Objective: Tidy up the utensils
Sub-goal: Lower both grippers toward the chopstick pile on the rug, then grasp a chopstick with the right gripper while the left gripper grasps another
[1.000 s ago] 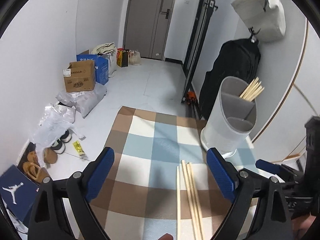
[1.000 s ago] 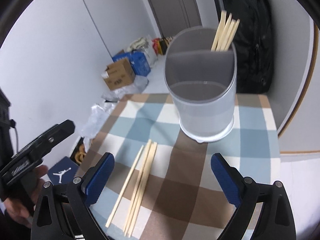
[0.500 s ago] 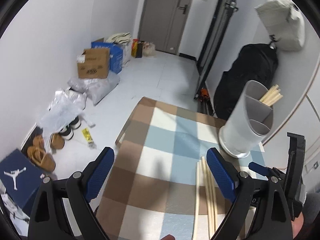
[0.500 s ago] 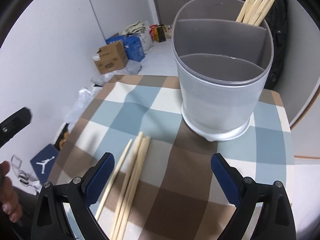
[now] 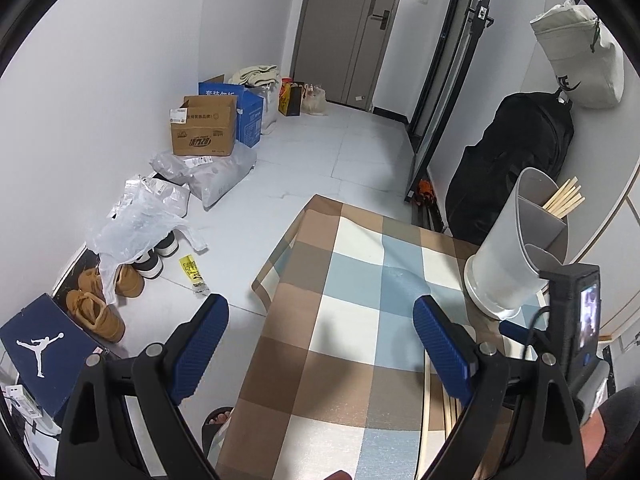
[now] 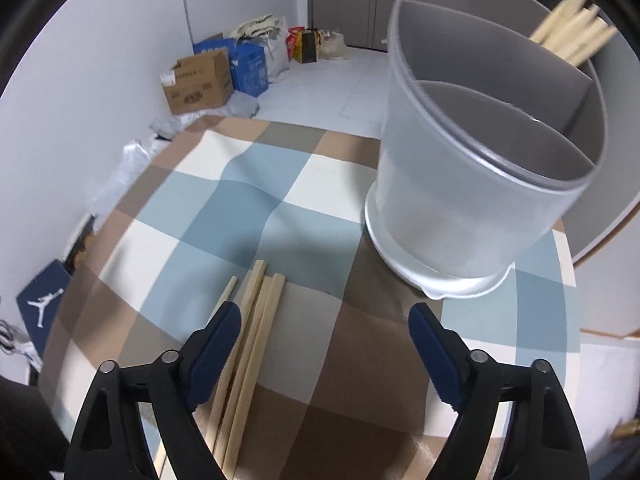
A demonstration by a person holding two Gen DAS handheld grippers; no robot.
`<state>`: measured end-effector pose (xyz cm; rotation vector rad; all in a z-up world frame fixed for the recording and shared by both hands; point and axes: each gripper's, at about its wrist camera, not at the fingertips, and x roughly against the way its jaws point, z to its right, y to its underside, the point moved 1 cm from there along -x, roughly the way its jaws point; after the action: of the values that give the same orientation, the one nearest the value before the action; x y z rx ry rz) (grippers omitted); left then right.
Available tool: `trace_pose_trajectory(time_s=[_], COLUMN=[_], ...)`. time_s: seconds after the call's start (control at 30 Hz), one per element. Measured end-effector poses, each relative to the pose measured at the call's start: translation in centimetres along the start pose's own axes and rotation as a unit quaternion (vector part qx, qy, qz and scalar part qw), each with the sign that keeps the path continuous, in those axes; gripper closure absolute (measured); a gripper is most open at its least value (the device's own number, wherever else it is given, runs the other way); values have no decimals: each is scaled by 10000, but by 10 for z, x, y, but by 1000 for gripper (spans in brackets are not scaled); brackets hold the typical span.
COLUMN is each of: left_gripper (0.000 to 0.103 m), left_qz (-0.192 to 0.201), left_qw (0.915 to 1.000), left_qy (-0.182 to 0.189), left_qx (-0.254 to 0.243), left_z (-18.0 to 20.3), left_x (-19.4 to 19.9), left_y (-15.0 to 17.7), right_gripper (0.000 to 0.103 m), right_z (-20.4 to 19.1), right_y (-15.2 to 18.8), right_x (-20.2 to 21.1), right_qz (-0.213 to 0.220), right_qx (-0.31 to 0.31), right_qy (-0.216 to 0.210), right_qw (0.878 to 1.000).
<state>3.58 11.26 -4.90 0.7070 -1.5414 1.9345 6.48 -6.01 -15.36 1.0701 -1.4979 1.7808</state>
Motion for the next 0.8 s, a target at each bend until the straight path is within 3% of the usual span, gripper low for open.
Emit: trace_pose_trajectory(time_s=[0.1,0.5,0.57,0.8], left_gripper=[12,12,12,12], left_qz=[-40,-99,-87,-116], left_qw=[10000,9999,9999,9999], left_qy=[-5,12,8,-26], left_qx=[49,123,110,95], left_z=[-2,-6,-5,-5], left_x=[-1,-3,-2,-3], left_y=[0,-1,-1,-1], right_gripper=[28,36,47,66], right_z=[-2,0,-7,-9], right_y=[1,-2,-3,-11], right_x=[-7,-11,-12,-14], right_qz=[-80,-102,-103,-159], right_qx=[53,-104,25,-97], right_qy=[240,173,185,138], right_qw=[9997,9997,9998,9997])
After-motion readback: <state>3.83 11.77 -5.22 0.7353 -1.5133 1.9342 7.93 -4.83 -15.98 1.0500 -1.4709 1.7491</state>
